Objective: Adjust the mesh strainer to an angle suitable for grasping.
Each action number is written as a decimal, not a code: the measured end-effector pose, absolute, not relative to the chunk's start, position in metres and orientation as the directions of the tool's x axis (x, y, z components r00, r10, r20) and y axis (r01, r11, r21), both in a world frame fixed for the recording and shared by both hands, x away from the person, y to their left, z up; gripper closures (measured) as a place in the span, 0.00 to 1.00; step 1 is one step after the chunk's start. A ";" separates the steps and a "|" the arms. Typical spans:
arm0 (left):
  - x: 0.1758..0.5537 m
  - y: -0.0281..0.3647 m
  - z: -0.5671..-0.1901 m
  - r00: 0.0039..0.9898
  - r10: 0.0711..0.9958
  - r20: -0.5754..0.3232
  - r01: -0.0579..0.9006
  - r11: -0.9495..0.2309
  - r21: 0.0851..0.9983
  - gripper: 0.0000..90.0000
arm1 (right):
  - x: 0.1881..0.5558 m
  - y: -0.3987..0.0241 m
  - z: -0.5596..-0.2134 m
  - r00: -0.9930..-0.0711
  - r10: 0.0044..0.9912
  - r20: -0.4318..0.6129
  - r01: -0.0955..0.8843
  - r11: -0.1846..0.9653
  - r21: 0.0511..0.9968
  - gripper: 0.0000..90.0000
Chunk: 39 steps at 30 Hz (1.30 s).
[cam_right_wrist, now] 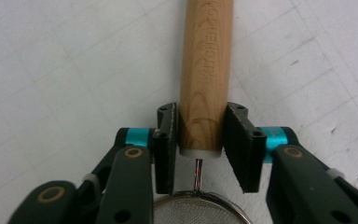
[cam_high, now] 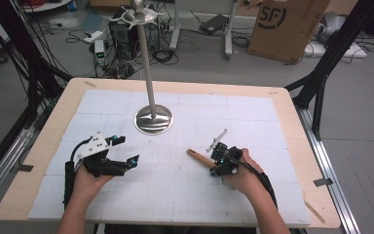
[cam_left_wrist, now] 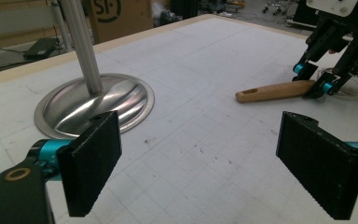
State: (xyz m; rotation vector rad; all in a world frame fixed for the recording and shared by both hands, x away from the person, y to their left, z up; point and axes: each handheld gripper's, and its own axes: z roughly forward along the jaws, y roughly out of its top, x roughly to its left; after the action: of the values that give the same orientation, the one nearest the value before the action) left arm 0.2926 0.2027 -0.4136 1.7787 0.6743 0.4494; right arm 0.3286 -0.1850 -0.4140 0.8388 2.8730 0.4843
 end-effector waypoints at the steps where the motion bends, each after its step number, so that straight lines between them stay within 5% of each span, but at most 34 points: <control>1: 0.292 0.202 -0.414 0.764 0.644 -0.034 0.218 -0.209 0.953 0.16 | 0.328 -0.185 -0.414 -0.841 0.541 -0.021 0.504 0.797 0.332 0.75; 11: 0.292 0.203 -0.413 0.768 0.640 -0.032 0.213 -0.208 0.955 0.16 | 0.324 -0.192 -0.415 -0.846 0.533 -0.024 0.483 0.782 0.393 0.76; 26: 0.292 0.203 -0.412 0.769 0.638 -0.040 0.208 -0.191 0.959 0.16 | 0.320 -0.215 -0.393 -0.813 0.582 0.009 0.468 0.644 0.606 0.76; 39: 0.294 0.205 -0.412 0.770 0.636 -0.047 0.199 -0.169 0.965 0.16 | 0.323 -0.228 -0.380 -0.797 0.602 0.059 0.479 0.569 0.668 0.76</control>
State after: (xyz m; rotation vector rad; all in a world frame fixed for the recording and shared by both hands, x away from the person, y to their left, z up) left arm 0.2937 0.2053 -0.4116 1.7322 0.6581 0.4407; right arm 0.3234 -0.2279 -0.3797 0.9125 2.6240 1.0375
